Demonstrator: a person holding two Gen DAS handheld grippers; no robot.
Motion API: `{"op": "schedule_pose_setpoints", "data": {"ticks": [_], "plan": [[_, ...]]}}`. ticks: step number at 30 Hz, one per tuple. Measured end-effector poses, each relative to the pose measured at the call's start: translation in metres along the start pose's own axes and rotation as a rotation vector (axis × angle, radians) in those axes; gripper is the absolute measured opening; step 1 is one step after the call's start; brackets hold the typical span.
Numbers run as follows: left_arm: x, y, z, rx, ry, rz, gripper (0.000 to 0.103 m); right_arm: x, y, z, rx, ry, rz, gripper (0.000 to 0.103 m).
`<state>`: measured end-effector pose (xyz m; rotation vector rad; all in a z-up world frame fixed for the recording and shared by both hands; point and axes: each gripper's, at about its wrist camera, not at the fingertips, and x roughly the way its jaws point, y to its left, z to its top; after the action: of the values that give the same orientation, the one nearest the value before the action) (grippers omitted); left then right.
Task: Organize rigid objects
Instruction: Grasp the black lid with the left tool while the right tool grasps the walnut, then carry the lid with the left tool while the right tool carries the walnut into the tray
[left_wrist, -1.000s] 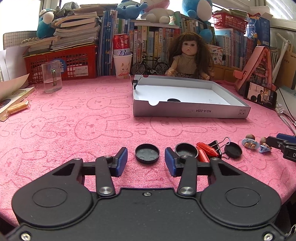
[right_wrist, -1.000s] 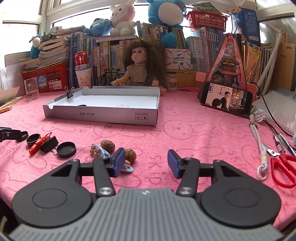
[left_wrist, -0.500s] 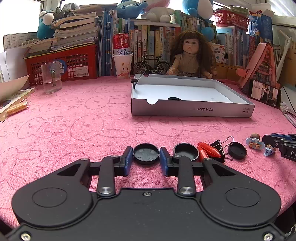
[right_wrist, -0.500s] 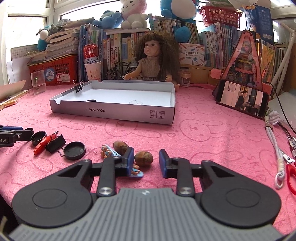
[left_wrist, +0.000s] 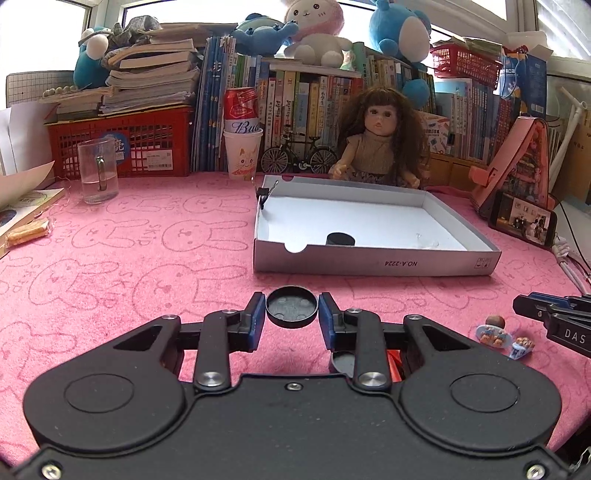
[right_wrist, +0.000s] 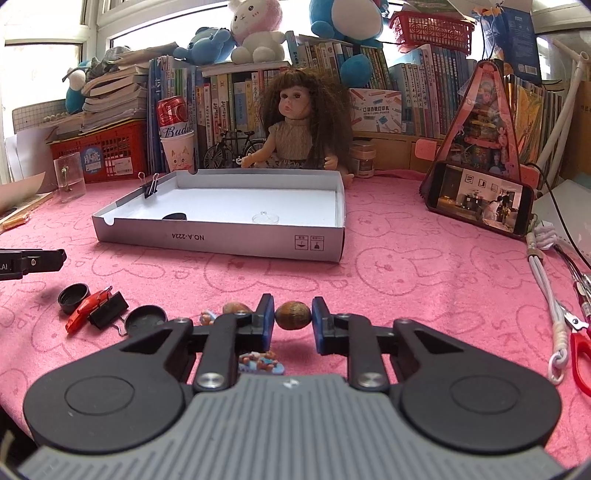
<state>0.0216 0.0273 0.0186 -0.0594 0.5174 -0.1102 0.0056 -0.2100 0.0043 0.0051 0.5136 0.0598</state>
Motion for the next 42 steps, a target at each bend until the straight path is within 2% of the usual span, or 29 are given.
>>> {"op": "schedule_pose_setpoints", "data": {"ticks": [13,19,30,42], "plan": [[0.036,-0.02,0.051,0.016,-0.042,-0.031,0.029,0.029,-0.007,0.042,0.048,-0.022,-0.019,0.026],[0.069,-0.021,0.066,-0.001,-0.011,-0.017,0.029,0.057,-0.014,0.06,0.095,0.004,-0.018,0.026],[0.124,-0.018,0.071,-0.018,0.07,0.031,0.029,0.108,-0.013,0.077,0.121,0.078,-0.011,0.026],[0.146,-0.018,0.066,-0.024,0.109,0.056,0.029,0.132,-0.008,0.08,0.118,0.131,-0.011,0.026]]}}
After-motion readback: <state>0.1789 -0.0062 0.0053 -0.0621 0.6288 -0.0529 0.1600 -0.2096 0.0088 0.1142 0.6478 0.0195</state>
